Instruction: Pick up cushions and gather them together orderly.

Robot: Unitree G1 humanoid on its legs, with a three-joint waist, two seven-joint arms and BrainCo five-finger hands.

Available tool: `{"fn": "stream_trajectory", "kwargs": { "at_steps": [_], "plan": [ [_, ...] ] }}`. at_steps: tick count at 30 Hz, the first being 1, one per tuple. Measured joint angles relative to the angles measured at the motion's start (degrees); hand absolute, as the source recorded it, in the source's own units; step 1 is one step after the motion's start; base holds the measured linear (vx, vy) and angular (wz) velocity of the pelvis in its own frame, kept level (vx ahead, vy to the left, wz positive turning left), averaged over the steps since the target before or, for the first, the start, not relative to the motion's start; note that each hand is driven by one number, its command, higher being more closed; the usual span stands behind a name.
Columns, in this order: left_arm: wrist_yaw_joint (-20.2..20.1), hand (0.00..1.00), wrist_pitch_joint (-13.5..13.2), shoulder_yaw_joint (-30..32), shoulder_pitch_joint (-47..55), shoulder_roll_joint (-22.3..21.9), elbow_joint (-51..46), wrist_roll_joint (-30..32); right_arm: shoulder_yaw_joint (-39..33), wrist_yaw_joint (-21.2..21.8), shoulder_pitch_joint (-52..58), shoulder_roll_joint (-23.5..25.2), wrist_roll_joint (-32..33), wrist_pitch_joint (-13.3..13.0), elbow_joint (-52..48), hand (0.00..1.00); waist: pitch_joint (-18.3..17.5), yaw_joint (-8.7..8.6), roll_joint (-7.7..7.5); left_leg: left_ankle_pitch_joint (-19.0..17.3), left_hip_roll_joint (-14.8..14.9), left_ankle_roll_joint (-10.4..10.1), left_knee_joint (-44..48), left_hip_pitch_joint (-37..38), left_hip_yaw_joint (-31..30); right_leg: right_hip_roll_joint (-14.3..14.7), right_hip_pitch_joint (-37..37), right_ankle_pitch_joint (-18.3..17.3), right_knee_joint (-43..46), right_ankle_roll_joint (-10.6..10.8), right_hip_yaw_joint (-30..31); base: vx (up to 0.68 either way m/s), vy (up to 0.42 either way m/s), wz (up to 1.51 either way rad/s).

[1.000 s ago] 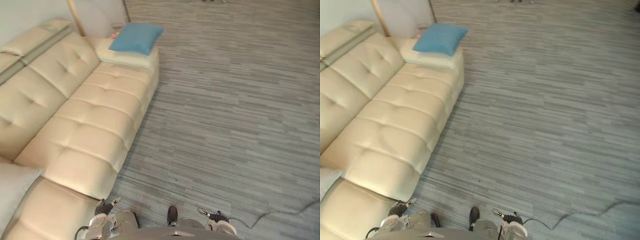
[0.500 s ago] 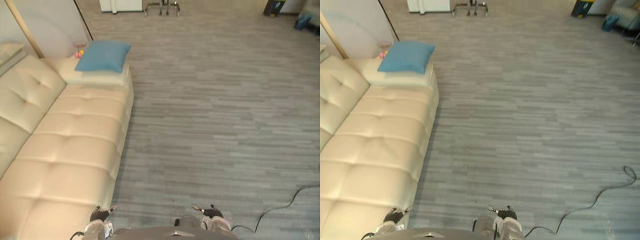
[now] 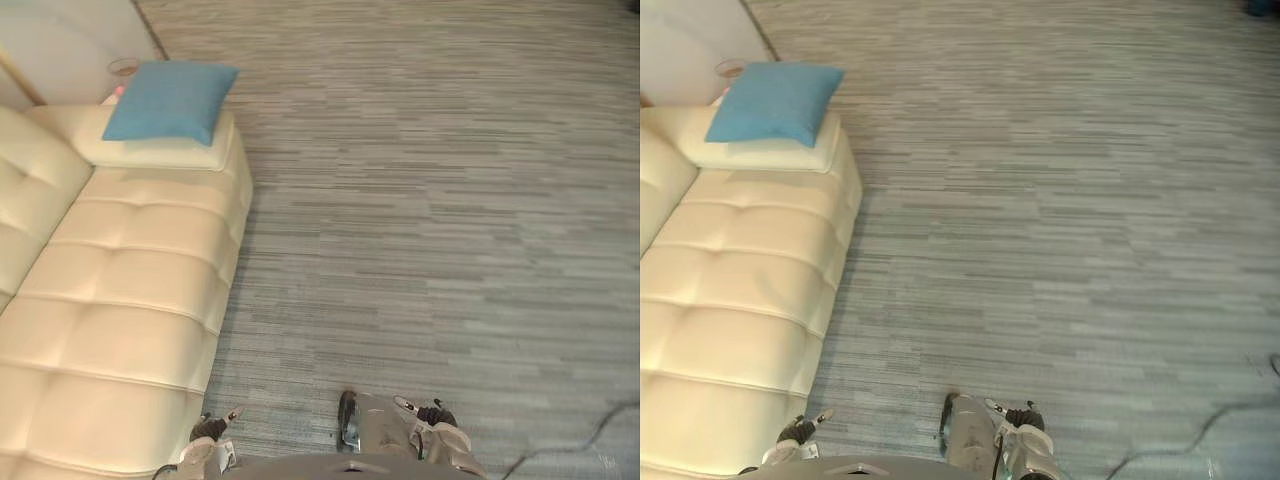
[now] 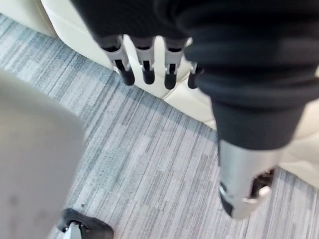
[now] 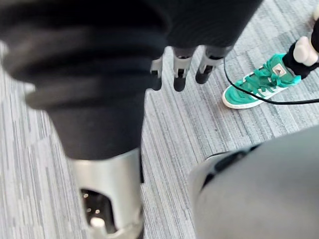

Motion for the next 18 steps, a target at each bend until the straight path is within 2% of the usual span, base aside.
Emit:
{"fn": "stream_trajectory", "kwargs": {
  "at_steps": [2,3,4,6,7,8,9,10,11,12,13,14,15,16,17,18],
  "plan": [
    [0.0,0.00,-0.1,0.0,-0.1,-0.1,-1.0,-0.1,0.3,0.0,0.2,-0.1,0.1,0.0,0.1,0.00,0.2,1.49,0.20,0.0,3.4,0.6,10.6,-4.6,4.2,1.4,4.9,-0.7,-2.9,-0.9,0.0,0.42,-0.149,-0.03],
    [0.0,0.00,-0.1,-0.2,-0.1,0.1,-1.3,0.0,0.6,-0.1,0.3,0.0,0.1,0.4,0.3,0.00,0.6,1.92,-0.45,-1.0,3.6,0.8,13.0,-6.6,6.8,1.5,8.9,-1.4,-5.7,-1.5,0.3,0.38,-0.082,-0.15],
    [0.0,0.00,-0.1,-0.3,-0.1,0.1,-1.5,0.0,0.8,-0.1,0.3,0.0,0.1,0.6,0.3,0.00,0.6,1.97,-0.47,-1.7,3.5,0.8,13.0,-7.4,8.0,1.5,10.4,-1.4,-7.0,-1.4,0.6,0.45,-0.030,-0.16],
    [0.0,0.00,-0.2,-0.4,-0.1,0.0,-2.4,0.0,1.1,-0.1,-0.3,0.1,0.1,1.0,0.7,0.00,0.5,2.54,-0.50,-5.5,2.5,1.6,7.5,-12.4,13.1,0.9,16.1,-0.2,-12.8,0.0,1.6,0.40,0.030,-0.28],
    [0.0,0.00,-0.4,-0.8,-0.2,-0.1,-2.9,-0.1,0.6,-0.1,-0.4,0.2,0.2,1.1,1.1,0.00,0.6,2.92,-0.61,-6.6,1.5,1.7,0.5,-14.1,15.1,0.3,18.1,0.2,-14.8,0.7,1.8,0.31,0.070,-0.23],
    [0.0,0.00,-0.5,-0.8,-0.2,-0.1,-2.9,0.0,0.4,-0.1,-0.4,0.2,0.2,1.2,1.2,0.00,0.6,2.96,-0.65,-6.8,0.8,1.7,-3.3,-14.5,15.5,0.0,19.1,0.4,-15.6,0.9,1.7,0.40,0.111,-0.16],
    [0.0,0.00,-0.5,-0.8,-0.2,-0.2,-3.1,0.0,0.1,-0.3,-0.3,0.4,0.2,1.2,1.2,0.00,0.6,3.08,-0.76,-6.5,-0.9,1.8,-12.5,-15.1,16.4,-0.9,21.2,0.4,-17.3,1.5,1.4,0.35,0.109,-0.08],
    [0.1,0.00,-0.5,-0.8,-0.3,-0.3,-3.3,0.0,0.1,-0.6,-0.1,0.6,0.2,1.2,1.1,0.00,0.6,3.09,-0.93,-4.6,-2.8,1.9,-21.0,-15.5,16.1,-1.7,23.2,0.3,-19.1,2.5,1.4,0.56,0.230,-0.08],
    [0.0,0.00,-0.5,-0.8,-0.3,-0.5,-3.5,0.0,0.1,-0.7,0.1,0.8,0.3,1.2,1.0,0.00,0.6,3.21,-1.00,0.0,-4.9,1.7,-29.5,-16.4,14.0,-2.3,25.5,-0.5,-20.8,4.1,1.3,0.58,0.292,-0.17],
    [0.1,0.00,-0.5,-0.8,-0.3,-0.8,-3.9,0.0,0.3,-0.8,0.5,1.0,0.2,1.2,1.1,0.00,0.1,4.22,-1.59,6.5,-6.4,3.6,-30.3,-16.1,12.2,-2.9,27.1,-1.5,-21.8,5.5,2.0,0.58,0.305,-0.18],
    [0.1,0.00,-0.5,-0.8,-0.3,-0.7,-3.9,0.1,0.4,-0.8,0.5,1.1,0.2,1.2,1.3,0.00,-0.1,4.39,-2.27,6.7,-7.2,5.4,-30.1,-16.1,12.1,-3.2,27.3,-1.6,-22.0,5.5,2.3,0.52,0.252,-0.07],
    [0.1,0.00,-0.5,-0.8,-0.4,0.4,-3.9,0.5,0.8,-0.8,0.5,2.3,0.2,1.2,1.7,0.00,-1.1,4.08,-3.77,4.4,-8.9,6.6,-29.7,-16.1,12.5,-4.9,27.7,-0.9,-21.9,4.5,3.0,0.43,0.182,0.11],
    [0.1,0.00,-0.5,-0.7,-0.4,0.6,-4.0,0.5,0.8,-0.8,0.8,2.7,0.2,1.2,1.7,0.00,-1.3,4.02,-4.33,3.8,-9.0,7.5,-28.4,-16.4,12.5,-5.4,27.7,-0.1,-21.4,4.4,3.4,0.54,0.238,0.19],
    [0.1,0.00,-0.5,-0.6,-0.4,0.8,-4.6,0.4,0.8,-0.8,0.9,3.5,0.2,1.2,1.6,0.00,-1.6,4.87,-5.46,1.1,-9.0,8.9,-24.2,-16.4,13.2,-6.5,27.6,1.3,-18.4,5.2,5.3,0.51,0.235,0.11],
    [0.1,0.00,-0.5,-0.6,-0.4,1.0,-4.6,0.4,0.7,-0.8,1.0,3.7,0.2,1.2,1.6,0.00,-1.8,4.99,-5.81,0.0,-9.2,9.1,-23.3,-16.1,13.3,-6.8,27.2,1.6,-16.6,5.5,6.0,0.59,0.270,-0.02],
    [0.3,0.00,-0.5,-0.9,-0.4,1.3,-3.7,0.5,0.9,-0.6,0.9,3.9,0.2,0.9,1.5,0.00,-2.2,5.06,-6.36,-3.6,-9.9,9.0,-23.5,-13.1,13.3,-7.8,23.2,2.3,-4.6,7.1,7.8,0.46,0.207,-0.10]
  ]
}}
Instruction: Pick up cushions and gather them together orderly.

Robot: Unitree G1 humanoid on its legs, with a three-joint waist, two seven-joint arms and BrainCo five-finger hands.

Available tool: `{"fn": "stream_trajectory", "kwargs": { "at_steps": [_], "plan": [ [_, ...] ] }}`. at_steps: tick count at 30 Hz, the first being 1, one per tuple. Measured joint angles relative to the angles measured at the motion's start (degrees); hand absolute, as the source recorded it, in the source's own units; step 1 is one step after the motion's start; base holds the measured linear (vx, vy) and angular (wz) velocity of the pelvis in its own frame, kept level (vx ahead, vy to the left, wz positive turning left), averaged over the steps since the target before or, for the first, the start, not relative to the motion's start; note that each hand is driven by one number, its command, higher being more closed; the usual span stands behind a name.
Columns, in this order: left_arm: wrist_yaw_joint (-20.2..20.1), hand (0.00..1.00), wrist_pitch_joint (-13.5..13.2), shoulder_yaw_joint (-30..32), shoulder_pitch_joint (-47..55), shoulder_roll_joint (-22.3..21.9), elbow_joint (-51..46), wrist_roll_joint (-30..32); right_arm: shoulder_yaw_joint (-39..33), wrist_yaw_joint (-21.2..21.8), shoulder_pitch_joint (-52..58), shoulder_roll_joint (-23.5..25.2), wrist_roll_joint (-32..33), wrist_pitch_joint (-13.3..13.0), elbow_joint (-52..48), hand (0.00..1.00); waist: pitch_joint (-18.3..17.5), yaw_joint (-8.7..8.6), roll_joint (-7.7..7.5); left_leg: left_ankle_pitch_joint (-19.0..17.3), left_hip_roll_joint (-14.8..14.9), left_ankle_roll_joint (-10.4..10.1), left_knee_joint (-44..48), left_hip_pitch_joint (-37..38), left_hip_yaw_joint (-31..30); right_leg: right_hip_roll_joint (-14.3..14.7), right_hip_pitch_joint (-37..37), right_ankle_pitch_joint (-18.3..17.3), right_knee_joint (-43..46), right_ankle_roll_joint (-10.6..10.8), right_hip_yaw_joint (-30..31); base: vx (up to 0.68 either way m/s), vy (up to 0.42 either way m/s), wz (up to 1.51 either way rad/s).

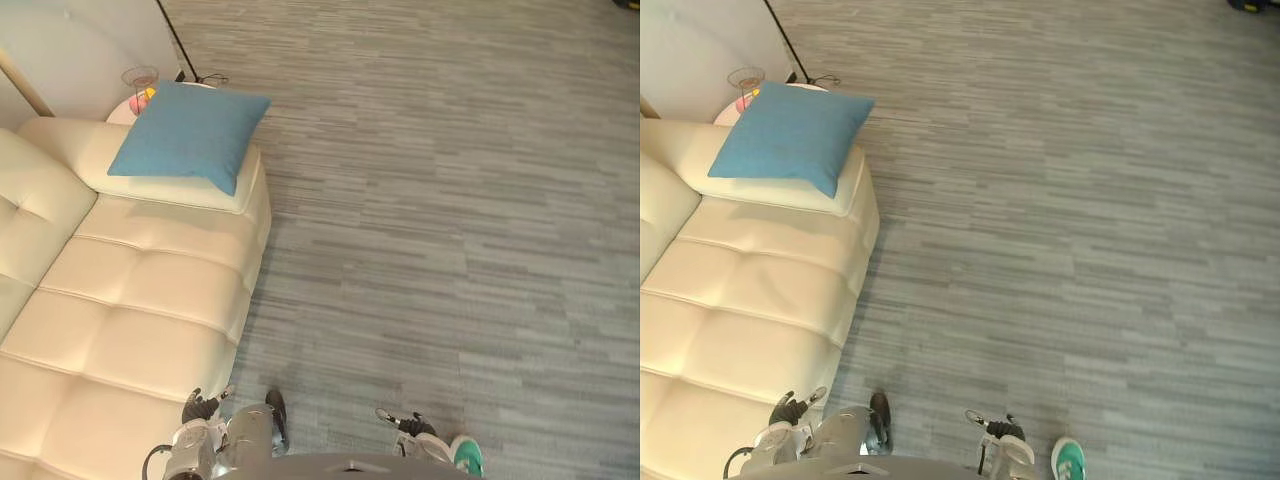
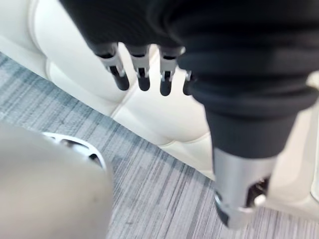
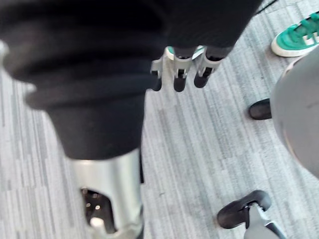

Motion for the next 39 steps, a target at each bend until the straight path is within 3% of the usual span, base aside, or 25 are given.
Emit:
{"fn": "stream_trajectory", "kwargs": {
  "at_steps": [1,2,3,6,7,9,11,13,15,16,17,19,21,23,24,25,26,27,30,31,33,34,35,38,39],
  "plan": [
    [0.1,0.00,0.0,0.0,-0.1,0.1,0.5,0.0,0.2,0.0,0.0,0.1,0.0,-0.1,-0.2,0.00,0.1,-0.07,-0.04,-0.9,-0.2,0.0,-0.7,1.2,0.1,-0.6,-2.3,0.9,5.8,1.1,0.6,0.42,0.176,-0.10],
    [0.1,0.00,0.1,-0.4,-0.2,0.8,1.4,0.0,1.1,0.1,0.0,0.2,0.1,-0.3,-0.4,0.00,0.3,-0.57,-0.21,-1.4,-0.6,0.1,-1.5,3.1,0.0,-1.7,-7.0,2.9,17.1,3.5,2.1,0.39,0.140,0.05],
    [0.2,0.00,0.2,-1.4,-0.2,1.8,2.6,0.0,1.9,0.0,-0.1,-0.2,0.0,-0.4,-1.6,0.00,0.6,-1.55,-0.55,-1.8,-1.3,0.2,-2.9,6.9,0.0,-2.9,-12.2,3.0,29.0,3.8,2.3,0.37,0.117,0.14],
    [0.4,0.00,0.9,-2.0,-0.1,2.2,3.7,0.0,2.0,0.0,0.4,-1.2,0.0,-0.5,-2.1,0.00,1.3,-2.28,0.19,-2.2,-1.6,-0.2,-8.9,16.3,-0.9,-3.7,-18.9,0.1,35.5,2.0,-3.4,0.35,0.062,0.15],
    [0.5,0.00,0.9,-2.0,-0.1,2.3,4.1,0.0,1.8,0.0,0.4,-1.2,0.0,-0.6,-1.9,0.00,1.5,-2.33,0.10,-2.3,-1.6,-0.3,-9.9,17.4,-1.2,-3.4,-19.9,-0.7,34.3,1.4,-4.2,0.33,-0.022,0.30],
    [0.5,0.00,1.1,-1.4,-0.1,2.1,4.7,0.1,0.4,0.0,0.7,-1.6,0.0,-0.6,-1.4,0.00,1.5,-2.95,0.14,-2.6,-1.3,-0.8,-12.7,20.3,-2.7,-1.5,-22.9,-3.0,21.8,0.2,-6.9,0.30,-0.089,0.44],
    [0.5,0.00,1.2,-0.2,-0.4,1.7,4.9,0.1,-1.2,0.0,0.7,-1.6,0.4,-0.6,-1.5,0.00,2.1,-3.28,0.71,-3.7,-0.5,-2.3,-14.1,22.2,-4.1,0.3,-25.1,-1.5,10.0,-1.1,-7.1,0.32,-0.165,0.33],
    [0.5,0.00,1.2,0.2,-0.8,1.4,5.3,0.2,-1.4,0.0,0.4,-1.8,0.6,-0.6,-1.6,0.00,2.5,-3.42,1.25,-4.9,0.9,-3.9,-14.3,23.2,-4.7,1.6,-26.4,2.2,1.8,-1.9,-7.2,0.30,-0.217,0.20],
    [0.4,0.00,1.3,0.4,-1.4,1.1,5.5,0.8,-2.2,0.0,0.2,-1.6,1.2,-0.6,-2.0,0.00,3.4,-3.70,1.47,-8.1,3.4,-6.6,-14.8,26.2,-6.4,1.9,-26.3,11.8,-7.1,-1.7,-7.8,0.44,-0.363,0.35],
    [0.4,0.00,1.3,0.7,-1.6,0.7,5.9,0.9,-2.6,0.0,0.2,-1.5,1.1,-0.5,-2.0,0.00,3.4,-3.52,1.85,-9.0,4.3,-7.1,-14.9,27.1,-7.0,2.8,-25.8,13.6,-6.1,-3.7,-8.4,0.41,-0.301,0.28],
    [0.1,0.00,1.3,1.4,-2.3,-0.1,6.6,1.4,-3.1,-0.1,-0.2,-2.1,1.0,-0.6,-2.3,0.00,3.7,-2.95,3.02,-8.5,5.5,-6.7,-15.0,27.8,-7.8,3.5,-26.2,9.2,-2.1,-3.5,-9.3,0.41,-0.295,0.22],
    [-0.2,0.00,1.1,1.5,-2.1,-1.0,6.5,1.9,-4.9,0.0,0.2,-1.7,1.1,-0.7,-3.8,0.00,3.9,-3.37,3.28,-5.2,5.5,-7.5,-14.6,29.1,-10.1,1.9,-28.0,0.8,7.4,-4.2,-9.6,0.40,-0.308,0.26],
    [-0.2,0.00,1.2,1.4,-1.5,-1.7,6.4,1.9,-5.2,0.0,0.2,-1.9,1.0,-0.7,-3.8,0.00,3.0,-3.42,4.32,-3.9,6.7,-7.0,-11.4,28.6,-12.0,2.4,-26.9,-2.5,9.0,-4.5,-10.6,0.39,-0.249,0.23],
    [-0.4,0.00,1.2,1.3,-1.4,-1.8,5.6,1.9,-5.4,0.0,0.5,-2.0,1.1,-0.5,-3.8,0.00,2.6,-4.16,5.25,-2.3,8.5,-9.8,2.2,23.0,-16.4,2.7,-23.3,-4.8,8.7,-4.9,-13.2,0.52,-0.298,0.53],
    [-0.4,0.00,1.3,1.5,-1.3,-2.1,4.5,1.9,-5.3,0.0,1.2,-2.1,1.1,-0.4,-3.8,0.00,2.7,-4.27,5.56,2.4,9.7,-13.9,16.0,17.0,-20.2,3.5,-19.8,-5.8,7.9,-5.7,-14.9,0.40,-0.165,0.45],
    [-0.3,0.00,1.3,1.6,-0.7,-2.2,3.0,1.8,-5.0,0.0,1.4,-2.4,1.1,-0.3,-3.7,0.00,2.7,-3.47,5.63,4.9,10.6,-15.6,26.4,12.6,-21.1,4.2,-17.2,-6.5,6.9,-6.4,-15.6,0.39,-0.129,0.25],
    [-0.4,0.00,1.2,1.6,-0.6,-2.3,2.8,1.8,-4.9,-0.1,1.4,-2.5,1.1,-0.3,-3.6,0.00,2.7,-3.29,5.78,5.0,10.9,-15.5,29.4,11.3,-20.9,4.5,-16.3,-6.6,6.4,-6.4,-15.6,0.38,-0.064,-0.07],
    [-0.3,0.00,1.2,1.7,-0.6,-2.1,1.8,1.7,-4.5,-0.1,1.3,-2.5,1.1,-0.2,-3.5,0.00,2.9,-3.04,5.69,4.3,11.8,-12.9,37.8,6.4,-17.9,5.4,-11.8,-6.7,2.8,-6.1,-15.6,0.30,-0.039,-0.07],
    [-0.3,0.00,1.1,1.2,-0.6,-1.7,0.3,0.5,-4.0,-0.2,1.3,-2.3,1.1,0.4,-2.9,0.00,3.1,-1.97,5.02,-0.5,12.0,-8.0,38.5,-1.2,-9.9,4.7,-3.8,-5.3,-4.6,-3.9,-15.4,0.42,0.036,-0.03],
    [-0.3,0.00,1.1,1.1,-0.5,-1.7,0.1,0.5,-4.0,-0.1,1.2,-2.3,1.1,0.3,-2.6,0.00,3.2,-1.82,4.86,-1.4,12.0,-7.8,36.8,-2.0,-8.4,4.2,-3.0,-5.1,-5.1,-3.4,-15.4,0.43,0.161,-0.10],
    [-0.2,0.00,1.0,0.7,-0.5,-1.4,-0.5,0.5,-4.2,-0.1,0.8,-2.3,1.2,0.5,-1.8,0.00,3.4,-1.74,4.49,-3.2,10.2,-6.9,17.9,-3.4,-1.4,2.1,-0.3,-4.8,-5.0,-2.6,-14.3,0.37,0.206,-0.04],
    [-0.2,0.00,1.0,-0.4,0.0,-2.1,-0.3,0.6,-4.2,-0.1,1.3,-2.8,1.2,0.7,-2.5,0.00,2.6,-1.70,5.77,4.5,9.3,-3.4,4.8,-3.2,0.5,3.3,-0.1,-5.3,-4.5,-0.5,-13.1,0.36,0.225,0.19],
    [-0.3,0.00,0.5,-0.2,-0.3,-0.9,-0.5,0.1,-3.9,-0.1,1.6,-1.7,1.2,1.2,-2.3,0.00,2.0,-1.48,3.20,4.5,6.9,-2.8,3.1,-2.0,1.4,1.3,0.1,-5.8,-5.5,0.0,-9.5,0.31,0.173,0.31],
    [-0.3,0.00,0.5,0.4,-0.4,0.0,-0.6,0.5,-3.0,-0.1,1.1,0.6,1.1,1.2,-2.4,0.00,1.6,-0.63,0.54,5.5,3.3,-2.2,-2.0,-0.3,1.0,2.6,1.1,-2.9,-12.3,-1.6,-5.9,0.25,0.093,0.29],
    [-0.3,0.00,0.5,0.8,-0.4,-0.2,-0.5,0.5,-3.0,-0.1,0.3,0.5,1.1,1.2,-1.6,0.00,1.7,-0.35,0.61,5.3,2.4,-1.8,-2.5,0.7,0.9,2.3,2.8,-1.1,-13.9,-1.6,-5.7,0.23,0.039,0.18]
  ]
}}
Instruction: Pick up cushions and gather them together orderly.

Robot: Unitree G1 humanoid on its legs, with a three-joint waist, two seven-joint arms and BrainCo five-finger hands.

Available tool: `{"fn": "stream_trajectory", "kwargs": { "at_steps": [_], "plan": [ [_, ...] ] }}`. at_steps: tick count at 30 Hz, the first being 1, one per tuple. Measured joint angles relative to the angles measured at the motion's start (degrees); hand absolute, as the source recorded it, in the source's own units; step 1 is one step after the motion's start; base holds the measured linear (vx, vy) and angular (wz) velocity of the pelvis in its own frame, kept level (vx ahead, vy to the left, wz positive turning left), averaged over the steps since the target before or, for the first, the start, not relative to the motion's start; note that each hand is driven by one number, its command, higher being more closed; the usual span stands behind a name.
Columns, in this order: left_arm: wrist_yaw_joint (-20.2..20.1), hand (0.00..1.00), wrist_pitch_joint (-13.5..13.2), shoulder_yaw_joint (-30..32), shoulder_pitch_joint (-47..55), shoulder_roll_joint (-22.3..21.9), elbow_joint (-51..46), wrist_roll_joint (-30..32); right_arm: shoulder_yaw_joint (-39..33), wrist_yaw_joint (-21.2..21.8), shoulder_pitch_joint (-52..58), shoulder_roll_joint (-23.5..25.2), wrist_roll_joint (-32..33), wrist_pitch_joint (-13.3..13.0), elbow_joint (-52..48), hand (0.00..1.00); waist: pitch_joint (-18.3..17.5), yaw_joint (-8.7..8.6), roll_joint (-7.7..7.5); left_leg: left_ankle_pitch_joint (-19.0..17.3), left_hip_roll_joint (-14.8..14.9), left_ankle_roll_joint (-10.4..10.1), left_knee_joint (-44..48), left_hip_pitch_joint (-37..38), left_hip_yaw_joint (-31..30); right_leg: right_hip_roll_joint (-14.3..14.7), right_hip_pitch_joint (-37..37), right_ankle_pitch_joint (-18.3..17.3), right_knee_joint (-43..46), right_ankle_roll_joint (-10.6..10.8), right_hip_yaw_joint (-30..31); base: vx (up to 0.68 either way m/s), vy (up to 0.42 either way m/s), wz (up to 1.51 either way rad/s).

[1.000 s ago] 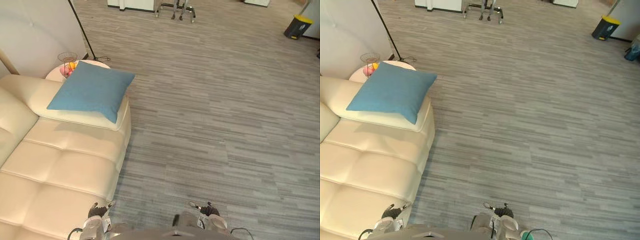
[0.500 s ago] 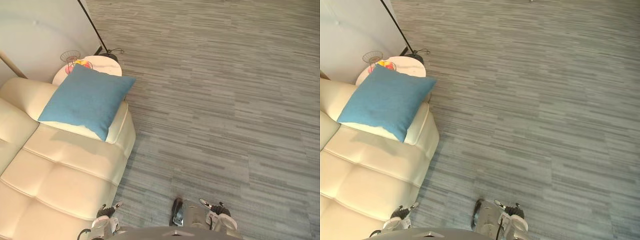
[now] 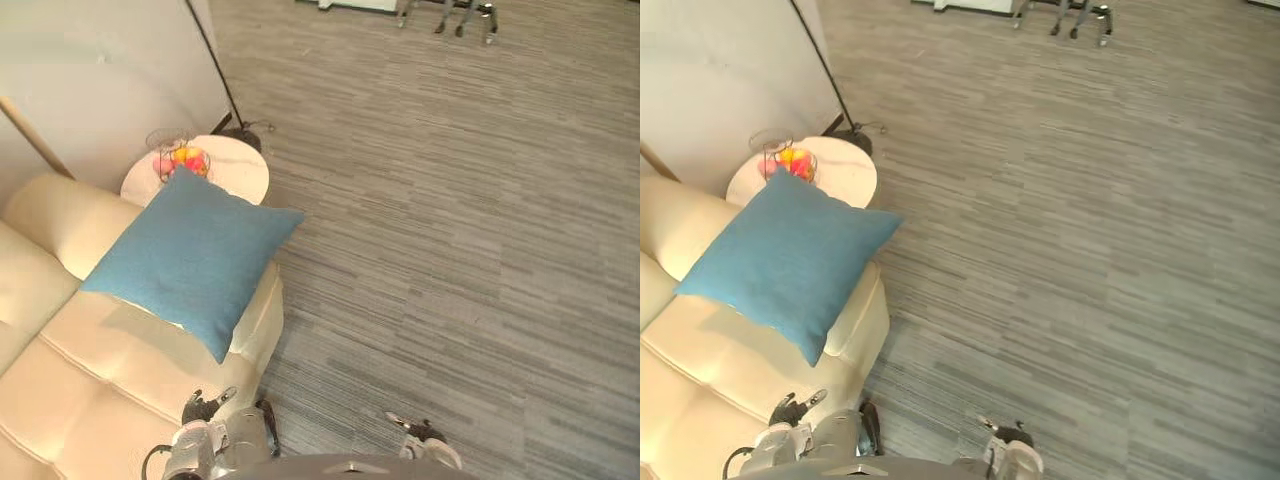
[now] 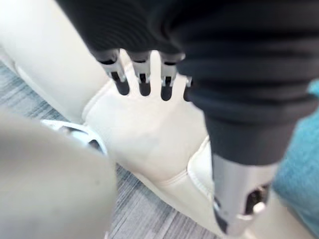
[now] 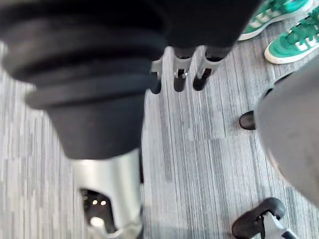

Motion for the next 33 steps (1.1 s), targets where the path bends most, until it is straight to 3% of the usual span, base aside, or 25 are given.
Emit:
{"fn": "stream_trajectory", "kwargs": {
  "at_steps": [3,6,7,8,10,11,13,15,16,19,20,21,24,29,33],
  "plan": [
    [0.0,0.00,0.0,1.9,0.5,-0.1,0.9,0.0,0.6,0.1,-0.7,0.2,-0.1,0.0,0.7,0.00,-0.1,0.89,0.72,0.0,-0.9,0.0,-3.7,4.0,1.2,-0.5,1.0,2.8,0.3,0.4,3.2,0.16,0.049,-0.15],
    [0.0,0.00,0.1,2.3,0.6,0.3,2.1,-0.2,1.0,0.1,-1.3,-1.0,-1.1,0.0,2.7,0.00,-0.3,1.13,0.86,-0.6,-1.9,-0.8,-8.5,7.4,1.5,-1.3,-3.3,3.1,9.7,0.9,6.1,0.08,0.057,-0.25],
    [0.0,0.00,0.1,1.2,0.7,0.5,2.6,-0.6,2.6,0.1,-1.3,-2.7,-1.2,0.0,2.5,0.00,-0.4,0.76,1.70,-1.2,-2.0,-0.7,-10.3,9.5,1.7,-2.5,-10.8,4.9,25.6,5.4,7.8,0.05,0.081,-0.12],
    [0.0,0.00,0.2,0.7,0.8,1.0,2.8,-0.6,3.0,0.2,-1.4,-3.0,-1.2,0.0,2.4,0.00,0.0,0.55,1.36,-1.4,-2.2,-0.8,-10.3,10.4,1.6,-2.8,-12.6,6.5,29.9,6.8,8.6,0.07,0.075,-0.02],
    [0.0,0.00,0.2,-0.2,0.7,2.4,3.7,-1.0,3.4,0.3,-1.3,-3.1,-1.3,-0.2,2.5,0.00,0.6,-0.09,1.11,-2.4,-2.4,-0.7,-10.1,12.7,0.4,-3.8,-15.3,6.8,38.8,7.3,9.0,0.11,0.014,0.29],
    [0.1,0.00,0.3,-0.1,0.8,2.7,3.8,-1.1,3.4,0.3,-0.8,-3.0,-1.2,-0.3,2.4,0.00,0.7,-0.06,0.58,-2.9,-2.5,-0.8,-10.1,14.5,-0.5,-4.3,-16.5,3.8,41.8,5.8,7.2,0.15,-0.036,0.57],
    [0.2,0.00,0.3,-0.1,1.0,2.8,3.9,-1.2,3.3,0.5,-0.1,-3.5,-1.2,-0.5,2.7,0.00,0.6,-0.54,0.46,-3.9,-2.3,-1.2,-10.3,15.9,-4.2,-4.7,-18.6,-1.4,36.7,3.3,2.2,0.14,-0.107,0.79],
    [0.2,0.00,0.3,-0.1,1.1,2.7,3.9,-1.3,3.3,0.8,-0.3,-3.6,-1.2,-0.4,3.0,0.00,0.6,-0.70,0.54,-4.1,-2.2,-1.4,-10.5,15.9,-5.8,-4.0,-19.2,-2.0,30.6,2.5,1.9,0.16,-0.169,0.60],
    [0.2,0.00,0.3,0.0,1.2,2.7,3.9,-1.6,3.2,0.8,-0.3,-3.6,-1.2,-0.3,3.0,0.00,0.7,-0.87,0.63,-4.4,-1.9,-1.8,-10.4,16.2,-7.7,-2.9,-19.5,-1.9,23.4,2.3,2.8,0.18,-0.192,0.68],
    [0.2,0.00,0.3,0.6,1.1,2.6,4.2,-2.2,2.7,0.8,-0.8,-3.7,-1.2,-0.2,2.9,0.00,1.0,-1.15,1.06,-5.9,0.1,-4.2,-10.4,15.7,-14.4,1.4,-22.2,3.1,10.6,1.8,13.3,0.27,-0.353,1.04],
    [0.2,0.00,0.3,1.6,1.1,2.6,4.1,-2.2,2.6,0.8,-0.6,-3.5,-1.0,-0.2,2.9,0.00,1.0,-1.44,0.21,-6.3,-0.2,-5.3,-10.2,15.8,-17.5,1.4,-22.1,5.3,8.1,3.3,16.7,0.22,-0.351,1.31],
    [0.3,0.00,0.2,2.6,1.0,2.1,4.3,-2.2,2.5,0.9,-0.2,-3.4,-1.0,-0.1,2.9,0.00,0.8,-1.52,-0.54,-6.7,0.0,-6.3,-9.8,16.4,-20.6,1.8,-21.7,6.1,11.2,3.1,15.6,0.35,-0.517,1.23],
    [0.7,0.00,0.2,3.9,1.7,-0.9,3.7,-2.2,1.8,0.8,0.1,-4.7,-1.3,0.0,2.7,0.00,-0.1,-0.66,3.25,-6.1,2.4,-6.8,-7.9,16.3,-26.1,2.5,-20.7,0.2,15.7,0.6,8.4,0.35,-0.347,0.93],
    [1.2,0.00,0.1,3.8,1.7,-2.4,2.4,-2.4,1.6,0.7,0.8,-4.7,-1.2,0.0,3.0,0.00,-0.9,-0.89,3.55,-3.0,4.7,-9.4,-3.6,12.0,-25.2,2.8,-14.1,-0.7,12.0,-2.2,-2.1,0.32,-0.221,1.01],
    [1.1,0.00,0.1,1.2,2.0,-1.9,1.9,-2.5,-0.7,0.6,0.5,-4.1,-1.2,0.0,4.4,0.00,-1.6,-0.39,3.08,-0.8,5.3,-9.2,-3.1,9.9,-17.9,2.5,-9.0,-0.1,8.1,-3.0,-6.5,0.18,-0.037,0.99]
  ]
}}
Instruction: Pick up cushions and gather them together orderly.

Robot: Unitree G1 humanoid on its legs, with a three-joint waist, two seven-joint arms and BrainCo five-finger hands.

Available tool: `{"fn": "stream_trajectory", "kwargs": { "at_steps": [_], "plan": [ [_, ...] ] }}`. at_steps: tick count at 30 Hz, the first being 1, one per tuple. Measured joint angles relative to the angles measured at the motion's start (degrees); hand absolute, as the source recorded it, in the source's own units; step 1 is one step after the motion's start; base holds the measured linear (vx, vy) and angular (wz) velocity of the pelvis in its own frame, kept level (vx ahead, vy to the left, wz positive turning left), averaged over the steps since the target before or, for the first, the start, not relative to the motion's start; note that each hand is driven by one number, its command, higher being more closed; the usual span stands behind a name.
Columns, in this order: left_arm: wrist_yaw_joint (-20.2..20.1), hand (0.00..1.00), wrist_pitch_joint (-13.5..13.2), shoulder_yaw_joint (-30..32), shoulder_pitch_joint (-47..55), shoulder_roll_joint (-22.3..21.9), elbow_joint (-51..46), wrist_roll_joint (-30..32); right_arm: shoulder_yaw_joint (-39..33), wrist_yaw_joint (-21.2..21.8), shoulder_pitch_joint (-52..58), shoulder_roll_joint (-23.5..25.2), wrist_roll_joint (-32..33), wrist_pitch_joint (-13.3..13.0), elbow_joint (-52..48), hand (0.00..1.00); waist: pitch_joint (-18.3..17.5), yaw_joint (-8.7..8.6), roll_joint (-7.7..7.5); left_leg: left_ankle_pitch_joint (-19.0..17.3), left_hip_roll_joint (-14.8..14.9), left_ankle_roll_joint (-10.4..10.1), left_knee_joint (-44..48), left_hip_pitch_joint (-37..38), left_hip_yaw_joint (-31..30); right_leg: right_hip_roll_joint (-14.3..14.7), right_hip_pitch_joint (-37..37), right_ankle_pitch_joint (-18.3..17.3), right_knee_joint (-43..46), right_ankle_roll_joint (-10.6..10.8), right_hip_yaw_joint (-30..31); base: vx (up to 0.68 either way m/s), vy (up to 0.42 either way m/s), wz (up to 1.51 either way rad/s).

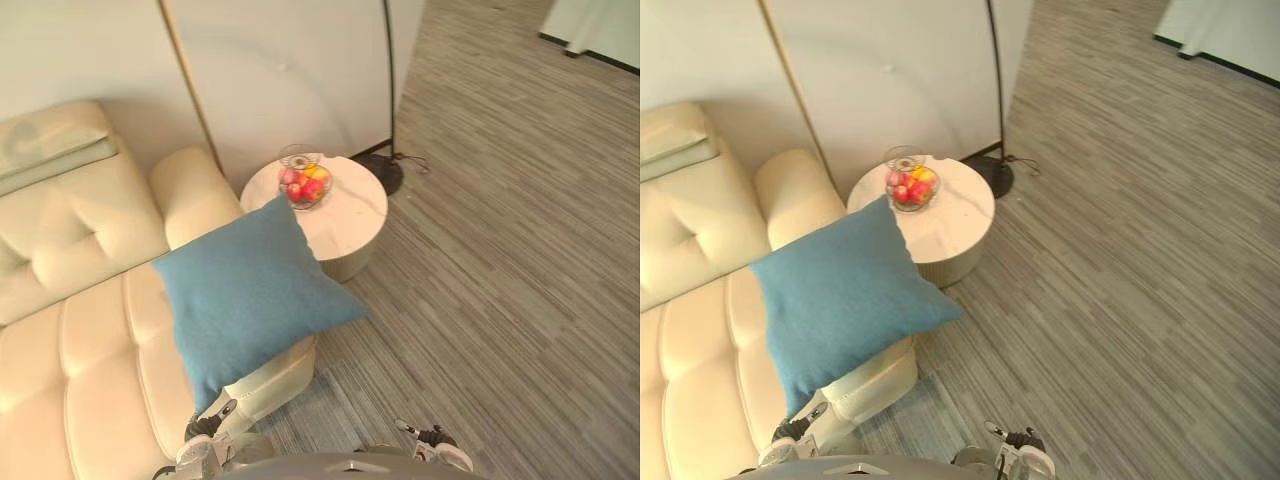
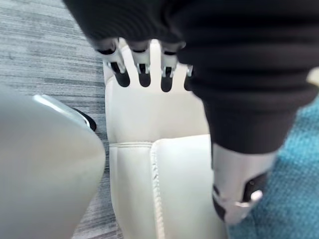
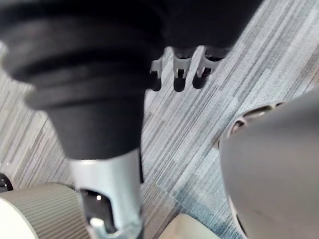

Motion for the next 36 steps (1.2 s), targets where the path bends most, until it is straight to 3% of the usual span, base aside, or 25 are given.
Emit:
{"fn": "stream_trajectory", "kwargs": {
  "at_steps": [3,6,9,17,20,23,24,27,28,29,31,32,34,36],
  "plan": [
    [-0.2,0.00,0.1,-3.4,0.3,2.2,0.2,0.4,-1.2,0.0,0.5,1.2,0.0,0.1,0.9,0.00,-1.5,-1.15,-1.99,4.6,-0.6,0.6,-5.3,-0.5,7.7,-1.5,2.6,1.2,-1.8,-0.2,-6.3,0.11,0.009,1.25],
    [-0.9,0.00,0.2,-6.6,0.2,3.7,0.6,0.6,-2.1,-0.1,0.4,1.5,0.2,0.0,0.9,0.00,-1.7,-1.98,-2.27,9.9,-1.6,2.2,-12.5,0.6,14.1,-1.8,3.6,3.5,-1.8,-0.3,-9.9,0.06,0.078,1.30],
    [-1.2,0.00,0.2,-8.7,0.1,4.8,0.8,0.6,-2.1,-0.1,-0.2,1.7,0.5,0.0,2.1,0.00,-1.8,-2.02,-3.04,11.9,-2.6,3.3,-16.8,1.4,17.3,-1.7,4.1,3.9,-2.1,-0.2,-10.1,-0.01,0.089,0.68],
    [-1.2,0.00,0.2,-8.4,-0.3,5.6,2.4,0.6,-2.1,0.1,-0.6,2.0,0.1,0.2,2.5,0.00,-1.2,-2.68,-3.21,12.9,-3.5,3.7,-21.0,4.8,17.2,-1.0,6.5,6.0,-5.1,1.2,-8.3,-0.04,0.011,-0.03],
    [-1.3,0.00,0.2,-8.4,-1.2,5.6,2.4,0.5,-1.4,0.1,-1.9,1.3,0.0,0.2,2.5,0.00,1.4,-2.87,-2.36,12.9,-3.8,3.9,-21.5,5.3,16.8,-1.7,5.3,6.0,-1.9,1.2,-7.6,-0.15,0.052,-0.01],
    [-1.2,0.00,0.2,-8.4,-1.5,5.6,2.7,0.5,-0.9,0.1,-2.0,0.7,0.0,0.1,2.1,0.00,2.4,-3.24,-1.39,12.1,-4.1,4.6,-21.9,4.3,14.9,-1.7,1.9,5.5,3.7,1.2,0.5,-0.20,0.062,0.21],
    [-1.2,0.00,0.2,-8.4,-1.5,5.7,2.8,0.5,-1.0,0.1,-1.5,0.8,0.1,0.0,2.0,0.00,2.4,-3.33,-1.80,12.1,-4.9,4.5,-21.9,4.0,13.0,-1.4,1.9,5.1,3.2,1.5,5.3,-0.18,0.057,0.60],
    [-1.2,0.00,0.0,-6.3,-1.4,6.0,2.8,0.4,-1.0,0.1,-1.2,1.2,0.0,0.0,2.4,0.00,1.8,-2.80,-2.84,12.3,-6.7,4.4,-21.9,2.2,11.0,-1.7,3.4,3.2,-1.7,2.0,7.5,-0.13,0.012,0.40],
    [-1.2,0.00,0.0,-5.0,-1.4,6.3,2.8,0.4,-1.0,0.2,-1.2,1.7,0.0,0.1,2.5,0.00,1.7,-2.70,-3.72,12.7,-8.3,3.9,-22.0,1.0,10.9,-2.7,4.1,-0.5,-4.9,3.3,8.4,-0.15,-0.019,0.19],
    [-1.2,0.00,0.0,-4.7,-1.5,6.1,3.0,0.5,-1.1,0.2,-1.4,1.5,0.1,0.0,2.4,0.00,1.7,-2.84,-3.65,13.1,-8.4,3.9,-22.0,0.8,10.6,-2.7,4.1,-0.7,-5.3,5.1,8.4,-0.21,-0.012,0.22],
    [-1.2,0.00,0.1,-4.6,-1.3,5.9,3.3,0.4,-1.2,0.2,-1.1,0.5,0.0,0.0,2.5,0.00,1.5,-3.47,-3.14,12.6,-8.6,4.0,-21.6,0.0,10.0,-3.1,3.7,-0.3,-6.5,3.9,7.8,-0.14,0.017,0.11],
    [-1.2,0.00,0.1,-4.1,-1.1,6.0,3.6,0.5,-1.0,0.2,-0.1,-0.2,0.1,0.0,2.6,0.00,1.3,-2.88,-3.01,13.6,-9.5,5.9,-20.5,1.1,10.0,-3.8,4.1,0.4,-7.6,3.8,7.9,0.02,0.029,-0.13],
    [-1.2,0.00,0.2,-4.0,-0.2,6.1,4.7,0.6,-1.0,0.1,0.3,-0.9,0.1,-0.1,2.4,0.00,0.9,-3.67,-2.05,14.3,-8.9,6.3,-22.2,3.3,9.0,-2.0,4.5,0.5,-9.0,3.7,8.4,0.08,0.029,-0.11],
    [-1.2,0.00,0.3,-4.3,0.2,7.3,5.8,0.6,-0.9,0.1,1.1,-0.9,0.0,0.1,3.0,0.00,0.3,-3.34,-2.78,14.2,-9.0,6.1,-22.3,3.2,9.1,-1.5,4.8,1.1,-10.1,3.4,9.5,0.03,0.020,-0.03]
  ]
}}
